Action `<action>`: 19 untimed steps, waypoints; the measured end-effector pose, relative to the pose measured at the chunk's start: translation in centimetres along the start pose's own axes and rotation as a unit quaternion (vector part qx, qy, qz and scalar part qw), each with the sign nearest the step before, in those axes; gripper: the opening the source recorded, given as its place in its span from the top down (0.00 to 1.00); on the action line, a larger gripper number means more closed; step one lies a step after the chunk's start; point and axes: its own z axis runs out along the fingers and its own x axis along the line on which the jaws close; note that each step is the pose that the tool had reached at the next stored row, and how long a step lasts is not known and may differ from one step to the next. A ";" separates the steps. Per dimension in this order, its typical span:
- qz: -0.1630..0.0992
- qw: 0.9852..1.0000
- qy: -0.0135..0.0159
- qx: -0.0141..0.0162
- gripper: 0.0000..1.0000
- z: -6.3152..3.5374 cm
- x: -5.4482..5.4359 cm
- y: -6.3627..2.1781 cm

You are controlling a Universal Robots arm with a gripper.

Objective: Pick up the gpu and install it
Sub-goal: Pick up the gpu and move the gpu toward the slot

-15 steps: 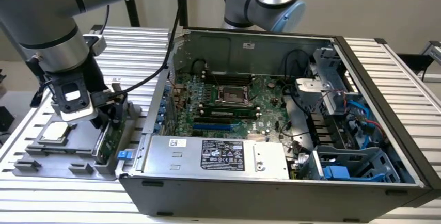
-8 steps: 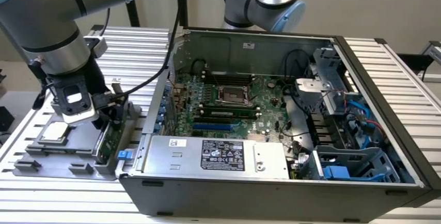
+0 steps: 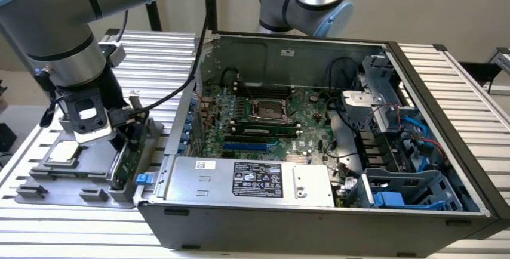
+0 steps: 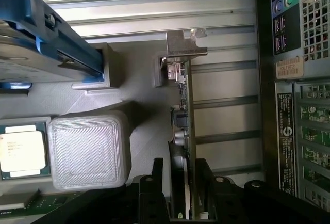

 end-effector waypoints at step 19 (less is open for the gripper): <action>-0.001 1.000 0.000 0.000 0.73 0.07 0.0 0.09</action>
